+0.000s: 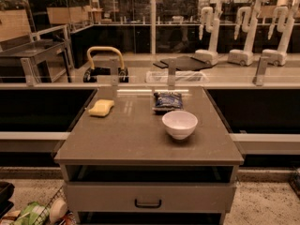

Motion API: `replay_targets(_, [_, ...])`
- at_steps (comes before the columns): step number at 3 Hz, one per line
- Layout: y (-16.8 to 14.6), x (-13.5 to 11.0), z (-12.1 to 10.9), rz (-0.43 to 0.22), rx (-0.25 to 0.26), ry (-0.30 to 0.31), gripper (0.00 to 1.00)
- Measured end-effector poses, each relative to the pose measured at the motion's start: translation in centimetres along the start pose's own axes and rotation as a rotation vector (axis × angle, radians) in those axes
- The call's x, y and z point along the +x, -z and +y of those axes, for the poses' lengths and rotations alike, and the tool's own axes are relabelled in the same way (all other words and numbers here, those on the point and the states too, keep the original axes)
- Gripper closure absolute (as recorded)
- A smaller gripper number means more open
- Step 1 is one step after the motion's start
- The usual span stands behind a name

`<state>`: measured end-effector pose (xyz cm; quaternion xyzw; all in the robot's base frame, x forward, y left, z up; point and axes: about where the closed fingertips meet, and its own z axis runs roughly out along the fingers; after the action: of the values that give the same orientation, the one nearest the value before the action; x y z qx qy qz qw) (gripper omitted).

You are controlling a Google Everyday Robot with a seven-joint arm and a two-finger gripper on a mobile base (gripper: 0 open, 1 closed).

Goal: Pick green can from bottom drawer and place on counter

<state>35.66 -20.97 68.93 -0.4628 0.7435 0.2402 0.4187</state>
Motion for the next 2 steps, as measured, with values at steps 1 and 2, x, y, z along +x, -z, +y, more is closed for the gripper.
replay_targets(1, [0.0, -0.1, 0.0, 0.0, -0.001, 0.001, 0.0])
replay_targets(2, [-2.9, 1.4, 0.4, -0.026, -0.006, -0.017, 0.0])
